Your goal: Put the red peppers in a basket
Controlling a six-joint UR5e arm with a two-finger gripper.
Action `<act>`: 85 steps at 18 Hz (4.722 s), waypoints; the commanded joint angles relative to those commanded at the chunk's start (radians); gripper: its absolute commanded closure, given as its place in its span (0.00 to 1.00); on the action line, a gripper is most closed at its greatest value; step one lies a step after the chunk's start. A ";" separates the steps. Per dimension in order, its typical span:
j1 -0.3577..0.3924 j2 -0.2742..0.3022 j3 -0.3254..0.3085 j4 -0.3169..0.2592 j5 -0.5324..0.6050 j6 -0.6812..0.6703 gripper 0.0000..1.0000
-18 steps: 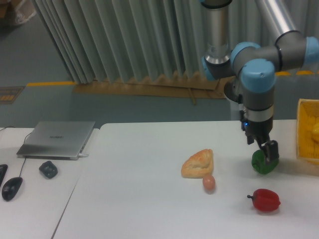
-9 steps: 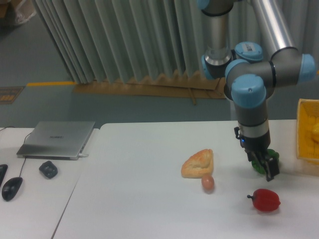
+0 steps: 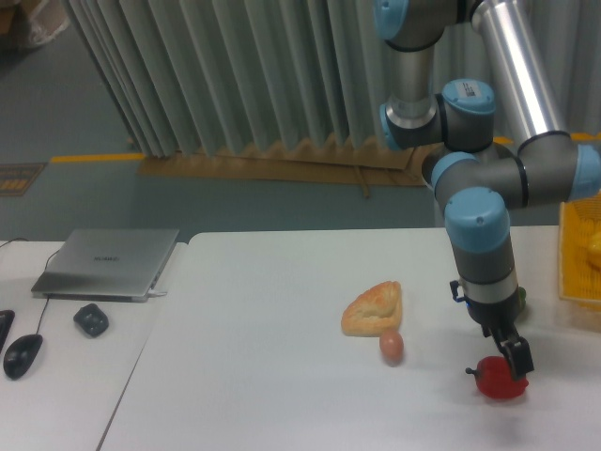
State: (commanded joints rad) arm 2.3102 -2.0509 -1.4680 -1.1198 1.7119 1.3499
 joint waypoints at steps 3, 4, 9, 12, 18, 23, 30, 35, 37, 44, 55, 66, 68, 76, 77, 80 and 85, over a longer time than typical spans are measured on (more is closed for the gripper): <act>0.000 -0.011 0.000 0.003 0.002 -0.003 0.00; -0.002 -0.012 0.000 0.009 0.000 -0.003 0.00; -0.006 -0.035 -0.011 0.014 0.000 -0.028 0.00; -0.008 -0.043 -0.014 0.014 0.002 -0.026 0.00; -0.008 -0.035 -0.020 0.011 0.002 -0.040 0.42; -0.006 -0.003 -0.029 0.003 0.003 -0.038 0.46; 0.040 0.144 -0.057 -0.155 -0.027 -0.043 0.46; 0.066 0.173 -0.057 -0.183 -0.043 -0.037 0.46; 0.086 0.176 -0.057 -0.210 -0.043 0.016 0.46; 0.247 0.241 -0.084 -0.302 -0.043 0.348 0.46; 0.431 0.268 -0.104 -0.305 -0.048 0.701 0.46; 0.492 0.267 -0.104 -0.298 -0.049 0.828 0.00; 0.483 0.267 -0.104 -0.299 -0.048 0.815 0.00; 0.469 0.281 -0.101 -0.295 -0.152 0.787 0.00; 0.456 0.282 -0.101 -0.296 -0.153 0.761 0.00; 0.411 0.281 -0.101 -0.291 -0.149 0.686 0.00; 0.321 0.273 -0.101 -0.244 -0.137 0.557 0.00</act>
State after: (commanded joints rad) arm 2.6310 -1.7779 -1.5693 -1.3638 1.5753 1.9071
